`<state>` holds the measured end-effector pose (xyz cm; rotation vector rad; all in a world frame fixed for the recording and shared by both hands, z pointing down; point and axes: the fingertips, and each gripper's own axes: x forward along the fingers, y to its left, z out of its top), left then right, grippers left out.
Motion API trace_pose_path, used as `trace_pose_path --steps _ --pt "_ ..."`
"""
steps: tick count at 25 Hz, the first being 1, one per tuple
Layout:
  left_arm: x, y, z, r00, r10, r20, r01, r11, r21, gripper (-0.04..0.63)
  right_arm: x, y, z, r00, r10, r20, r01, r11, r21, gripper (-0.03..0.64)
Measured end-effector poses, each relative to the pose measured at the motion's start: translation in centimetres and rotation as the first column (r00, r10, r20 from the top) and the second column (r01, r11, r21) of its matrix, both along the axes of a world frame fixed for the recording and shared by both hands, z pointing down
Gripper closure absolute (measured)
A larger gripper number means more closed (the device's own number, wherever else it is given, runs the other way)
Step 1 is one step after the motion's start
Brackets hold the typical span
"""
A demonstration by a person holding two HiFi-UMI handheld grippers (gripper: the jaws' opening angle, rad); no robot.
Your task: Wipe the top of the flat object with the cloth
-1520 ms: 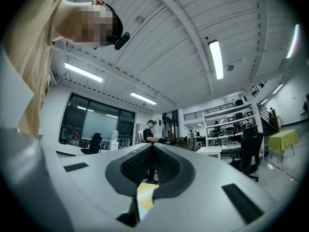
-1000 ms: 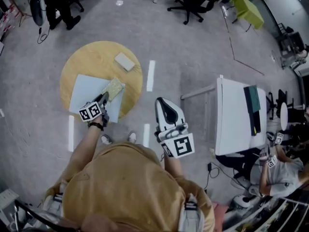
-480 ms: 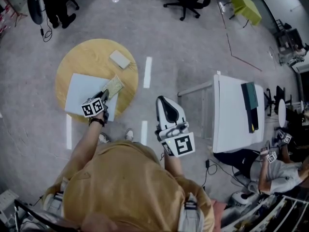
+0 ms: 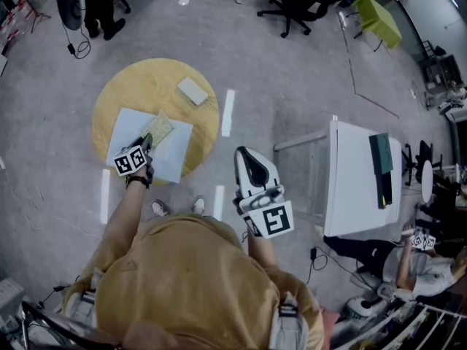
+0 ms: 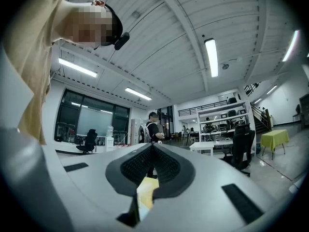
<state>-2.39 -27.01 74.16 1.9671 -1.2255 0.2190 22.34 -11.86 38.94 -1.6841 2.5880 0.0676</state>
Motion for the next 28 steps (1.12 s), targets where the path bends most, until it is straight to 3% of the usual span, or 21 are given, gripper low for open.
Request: trace_pose_path --steps 8,19,28 --pt "-6.2 -1.4 -0.2 0.998 -0.027 0.053 0.027 1.000 0.010 0.534 -2.7 0.7 -0.5 1.000 0.013 -0.012 -0.013 1.000 0.002 0.615" --pt "-10.7 -3.3 -0.5 0.997 0.003 0.075 -0.005 1.000 0.019 0.534 -6.3 1.7 -1.1 0.997 0.075 -0.028 -0.075 0.997 -0.002 0.615" --pt "-14.1 -5.6 -0.8 0.996 -0.019 0.088 0.016 0.999 0.029 0.534 -6.9 2.3 -1.3 0.990 0.137 -0.036 -0.137 0.991 -0.010 0.615"
